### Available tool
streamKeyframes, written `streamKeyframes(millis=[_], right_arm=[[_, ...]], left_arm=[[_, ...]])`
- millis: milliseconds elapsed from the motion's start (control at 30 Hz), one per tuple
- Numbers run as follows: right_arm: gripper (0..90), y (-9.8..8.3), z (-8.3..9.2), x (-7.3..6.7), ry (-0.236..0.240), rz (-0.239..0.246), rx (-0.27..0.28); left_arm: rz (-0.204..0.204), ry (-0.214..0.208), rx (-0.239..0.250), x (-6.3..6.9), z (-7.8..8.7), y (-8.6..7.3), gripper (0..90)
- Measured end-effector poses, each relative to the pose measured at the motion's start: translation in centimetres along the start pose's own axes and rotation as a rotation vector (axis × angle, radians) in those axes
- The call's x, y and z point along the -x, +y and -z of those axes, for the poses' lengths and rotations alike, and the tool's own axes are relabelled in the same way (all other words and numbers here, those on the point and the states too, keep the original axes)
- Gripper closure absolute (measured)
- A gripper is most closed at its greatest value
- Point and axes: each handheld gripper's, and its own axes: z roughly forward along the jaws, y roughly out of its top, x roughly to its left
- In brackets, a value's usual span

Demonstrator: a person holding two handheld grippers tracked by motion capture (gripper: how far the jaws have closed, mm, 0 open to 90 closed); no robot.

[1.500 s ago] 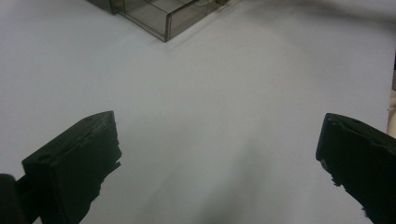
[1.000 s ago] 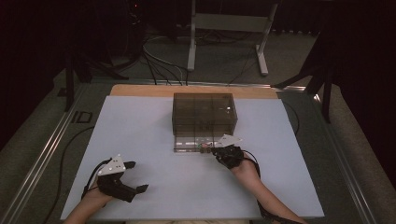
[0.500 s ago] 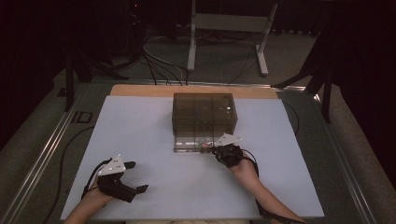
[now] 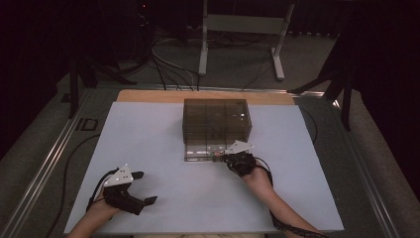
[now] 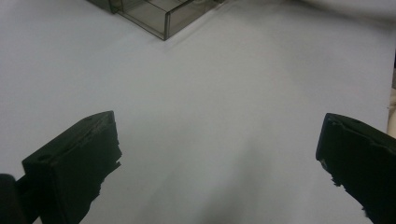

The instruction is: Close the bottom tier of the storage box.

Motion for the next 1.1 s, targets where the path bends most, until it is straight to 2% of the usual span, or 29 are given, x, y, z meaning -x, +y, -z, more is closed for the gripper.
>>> streamKeyframes(millis=[1100], right_arm=[[90.0, 0.7, -1.1, 0.3, -0.013, -0.011, -0.001]], left_arm=[[-0.001, 0.001, -0.001, 0.0, 0.0, 0.0, 0.0]])
